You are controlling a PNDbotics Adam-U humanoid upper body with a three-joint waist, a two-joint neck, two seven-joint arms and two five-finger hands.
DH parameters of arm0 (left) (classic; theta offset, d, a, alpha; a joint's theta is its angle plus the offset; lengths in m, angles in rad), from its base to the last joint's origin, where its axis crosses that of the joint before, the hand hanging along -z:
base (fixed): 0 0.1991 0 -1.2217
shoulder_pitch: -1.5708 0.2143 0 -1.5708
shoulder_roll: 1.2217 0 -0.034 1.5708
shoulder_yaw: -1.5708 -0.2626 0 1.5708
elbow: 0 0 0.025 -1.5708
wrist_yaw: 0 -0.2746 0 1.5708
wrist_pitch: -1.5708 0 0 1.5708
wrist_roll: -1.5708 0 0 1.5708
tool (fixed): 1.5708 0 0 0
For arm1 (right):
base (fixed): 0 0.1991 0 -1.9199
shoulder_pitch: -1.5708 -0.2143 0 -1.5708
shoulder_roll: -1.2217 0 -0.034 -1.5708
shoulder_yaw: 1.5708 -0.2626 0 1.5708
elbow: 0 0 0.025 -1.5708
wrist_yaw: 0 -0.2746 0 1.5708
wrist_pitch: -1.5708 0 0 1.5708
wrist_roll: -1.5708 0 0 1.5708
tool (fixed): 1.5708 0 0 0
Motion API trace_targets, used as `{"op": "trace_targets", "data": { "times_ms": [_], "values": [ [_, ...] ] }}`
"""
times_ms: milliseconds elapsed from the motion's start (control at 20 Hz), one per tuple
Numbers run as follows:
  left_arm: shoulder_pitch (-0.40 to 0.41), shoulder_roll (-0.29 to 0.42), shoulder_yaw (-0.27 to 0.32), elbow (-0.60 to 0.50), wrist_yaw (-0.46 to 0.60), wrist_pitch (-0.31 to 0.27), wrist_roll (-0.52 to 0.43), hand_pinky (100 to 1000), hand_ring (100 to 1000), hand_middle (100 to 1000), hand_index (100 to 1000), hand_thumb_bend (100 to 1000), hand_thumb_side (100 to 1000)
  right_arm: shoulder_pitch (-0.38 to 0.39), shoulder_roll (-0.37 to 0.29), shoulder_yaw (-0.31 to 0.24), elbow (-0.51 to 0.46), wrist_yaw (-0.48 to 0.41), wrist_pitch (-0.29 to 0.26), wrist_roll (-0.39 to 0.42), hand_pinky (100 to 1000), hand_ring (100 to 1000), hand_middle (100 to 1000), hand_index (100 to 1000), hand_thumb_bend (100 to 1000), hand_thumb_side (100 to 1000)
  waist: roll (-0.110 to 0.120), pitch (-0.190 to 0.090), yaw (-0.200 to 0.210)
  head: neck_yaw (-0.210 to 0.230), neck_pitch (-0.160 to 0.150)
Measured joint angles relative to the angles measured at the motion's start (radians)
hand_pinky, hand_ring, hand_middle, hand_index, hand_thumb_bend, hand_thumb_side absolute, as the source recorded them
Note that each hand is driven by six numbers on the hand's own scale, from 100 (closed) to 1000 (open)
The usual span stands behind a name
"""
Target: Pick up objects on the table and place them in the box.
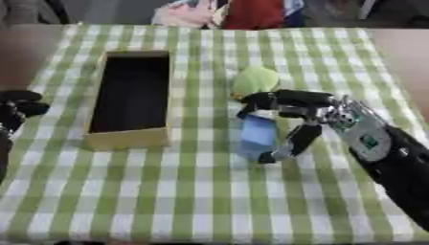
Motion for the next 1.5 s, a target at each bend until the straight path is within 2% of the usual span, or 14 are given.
{"op": "trace_targets", "data": {
  "times_ms": [50,100,200,550,750,900,1250,1500],
  "values": [
    [0.0,0.0,-0.001,0.0,0.0,0.0,0.0,770,662,639,696,100,912,0.001,0.0,0.0,0.004,0.01,0.0,-0.012,833,1000,655,849,501,521,0.0,0.0,0.0,0.0,0.0],
    [0.0,0.0,-0.001,0.0,0.0,0.0,0.0,770,662,639,696,100,913,0.002,0.0,0.0,0.006,0.019,0.0,-0.023,797,981,613,828,459,476,0.001,0.0,0.0,0.0,0.0],
    [0.0,0.0,-0.001,0.0,0.0,0.0,0.0,770,662,639,696,100,913,0.002,0.003,0.0,0.01,0.031,0.001,-0.046,751,953,587,816,410,431,0.001,0.0,0.0,0.0,0.0],
    [0.0,0.0,-0.001,0.0,0.0,0.0,0.0,770,663,640,696,100,913,0.002,0.008,-0.001,0.017,0.051,0.014,-0.099,624,810,471,756,214,100,0.001,0.0,0.0,-0.002,0.0],
    [0.0,0.0,-0.001,0.0,0.0,0.0,0.0,770,663,640,696,100,912,-0.001,0.007,-0.001,0.017,0.051,0.024,-0.122,602,747,446,740,175,100,0.001,0.0,0.0,-0.004,0.0],
    [0.0,0.0,-0.001,0.0,0.0,0.0,-0.001,770,662,640,696,100,911,-0.009,0.005,-0.001,0.007,0.035,0.028,-0.132,603,737,444,738,178,100,0.0,0.0,0.0,-0.005,0.0],
    [0.0,0.0,-0.002,0.0,0.001,0.001,-0.002,769,662,640,696,100,909,-0.072,-0.057,0.0,-0.094,-0.066,0.033,-0.137,609,720,447,740,235,100,-0.011,-0.012,0.012,-0.01,0.0],
    [-0.002,0.008,-0.01,0.0,0.011,0.003,-0.006,768,662,640,696,100,899,-0.132,-0.103,-0.002,-0.142,-0.132,0.046,-0.14,614,710,453,746,284,100,-0.021,-0.016,0.045,-0.023,-0.005]
  ]
}}
